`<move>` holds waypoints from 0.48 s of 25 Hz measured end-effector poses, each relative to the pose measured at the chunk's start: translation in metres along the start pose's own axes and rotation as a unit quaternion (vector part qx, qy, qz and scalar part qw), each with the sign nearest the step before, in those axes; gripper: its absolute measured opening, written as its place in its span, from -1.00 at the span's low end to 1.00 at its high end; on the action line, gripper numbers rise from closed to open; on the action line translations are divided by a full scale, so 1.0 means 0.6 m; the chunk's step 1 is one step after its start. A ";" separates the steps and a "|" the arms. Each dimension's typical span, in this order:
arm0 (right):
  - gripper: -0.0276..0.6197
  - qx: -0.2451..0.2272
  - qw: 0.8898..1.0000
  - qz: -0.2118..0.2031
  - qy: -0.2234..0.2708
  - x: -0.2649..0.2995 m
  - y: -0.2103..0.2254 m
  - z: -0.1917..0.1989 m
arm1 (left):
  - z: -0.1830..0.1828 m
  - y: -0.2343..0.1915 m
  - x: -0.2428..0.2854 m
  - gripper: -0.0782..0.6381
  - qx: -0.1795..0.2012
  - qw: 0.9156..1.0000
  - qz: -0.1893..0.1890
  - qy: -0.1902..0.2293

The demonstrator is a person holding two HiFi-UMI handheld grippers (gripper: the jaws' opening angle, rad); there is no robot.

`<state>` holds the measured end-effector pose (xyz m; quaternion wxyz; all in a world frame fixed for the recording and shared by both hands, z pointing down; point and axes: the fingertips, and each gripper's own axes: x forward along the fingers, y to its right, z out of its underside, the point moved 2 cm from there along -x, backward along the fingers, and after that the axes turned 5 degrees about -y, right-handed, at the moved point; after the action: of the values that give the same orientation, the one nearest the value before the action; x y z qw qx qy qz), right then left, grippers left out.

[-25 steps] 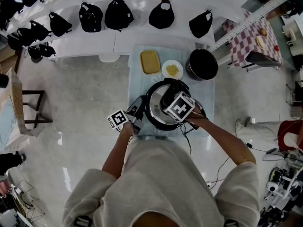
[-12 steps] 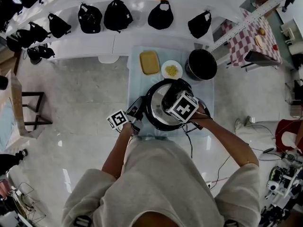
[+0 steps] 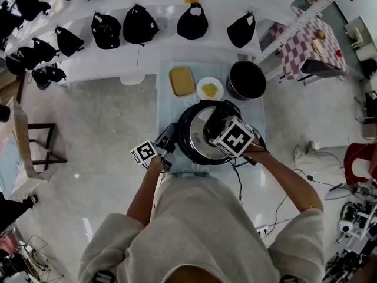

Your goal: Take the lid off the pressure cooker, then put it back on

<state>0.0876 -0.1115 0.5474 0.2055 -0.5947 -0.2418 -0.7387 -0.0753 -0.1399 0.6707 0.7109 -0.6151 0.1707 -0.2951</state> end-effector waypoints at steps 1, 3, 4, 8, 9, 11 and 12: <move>-0.08 0.000 1.000 0.002 0.003 -0.006 0.004 0.004 | -0.001 0.001 0.000 -0.56 0.009 1.000 -0.004 -0.004; -0.08 0.017 1.000 0.004 0.011 -0.019 0.014 0.017 | -0.003 0.001 -0.001 -0.55 0.035 0.999 -0.016 -0.015; -0.08 0.030 0.999 0.005 0.014 -0.026 0.021 0.026 | -0.003 0.002 -0.001 -0.55 0.047 0.998 -0.018 -0.021; -0.08 0.080 0.996 0.015 0.026 -0.047 0.055 0.068 | -0.008 0.009 0.000 -0.51 0.143 0.988 -0.039 -0.044; -0.08 0.092 0.995 0.018 0.029 -0.051 0.063 0.079 | -0.010 0.011 0.000 -0.51 0.183 0.981 -0.051 -0.050; -0.08 0.116 0.992 0.023 0.037 -0.061 0.079 0.103 | -0.014 0.021 0.003 -0.48 0.266 0.960 -0.071 -0.060; -0.08 0.128 0.991 0.025 0.041 -0.066 0.086 0.115 | -0.017 0.031 0.005 -0.39 0.305 0.947 -0.079 -0.063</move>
<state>0.1801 -0.1105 0.5265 0.3081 -0.5385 -0.3106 -0.7201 -0.0753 -0.1486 0.6513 0.8483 -0.3977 -0.0210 -0.3489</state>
